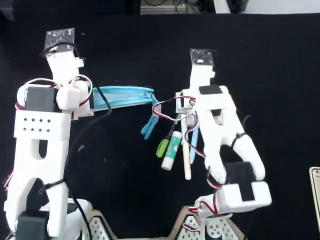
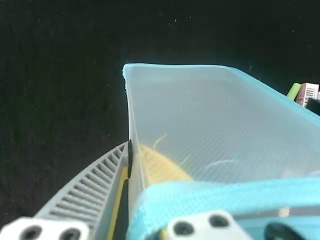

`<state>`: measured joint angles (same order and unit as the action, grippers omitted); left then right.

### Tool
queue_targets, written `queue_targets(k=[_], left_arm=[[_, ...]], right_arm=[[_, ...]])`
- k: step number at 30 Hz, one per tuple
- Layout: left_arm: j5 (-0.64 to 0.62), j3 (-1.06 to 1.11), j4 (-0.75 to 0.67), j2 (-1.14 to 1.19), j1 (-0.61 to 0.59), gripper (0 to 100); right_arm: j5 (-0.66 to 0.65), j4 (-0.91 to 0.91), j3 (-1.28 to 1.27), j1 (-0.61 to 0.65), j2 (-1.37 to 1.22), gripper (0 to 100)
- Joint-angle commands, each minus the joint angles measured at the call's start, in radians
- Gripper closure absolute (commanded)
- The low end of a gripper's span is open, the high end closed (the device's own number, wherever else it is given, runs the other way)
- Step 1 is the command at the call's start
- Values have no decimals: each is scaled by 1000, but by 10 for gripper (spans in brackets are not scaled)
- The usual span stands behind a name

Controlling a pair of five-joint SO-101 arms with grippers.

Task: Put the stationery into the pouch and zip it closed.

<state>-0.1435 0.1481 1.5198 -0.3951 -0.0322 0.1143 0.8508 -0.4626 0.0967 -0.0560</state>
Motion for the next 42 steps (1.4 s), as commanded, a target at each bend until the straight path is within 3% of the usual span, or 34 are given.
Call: queue_targets(k=[1, 9, 19, 27, 33, 37, 42], left_arm=[[-17, 62, -3, 2, 5, 970], [-17, 62, -3, 2, 1, 970], [-17, 64, -3, 2, 2, 970], [-18, 59, -3, 2, 2, 970], [-18, 62, -3, 2, 8, 970], [-18, 65, -3, 2, 2, 970], [-18, 67, -3, 2, 2, 970]], right_arm=[[-49, -49, 99, -17, -48, 819], [-57, 110, 358, -69, -277, 819], [-181, 305, 547, -89, -453, 820], [-210, 370, 562, -94, -446, 985], [-222, 430, 591, -95, -395, 988], [-324, 605, 696, -97, -341, 988], [-394, 781, 851, -199, -314, 987]])
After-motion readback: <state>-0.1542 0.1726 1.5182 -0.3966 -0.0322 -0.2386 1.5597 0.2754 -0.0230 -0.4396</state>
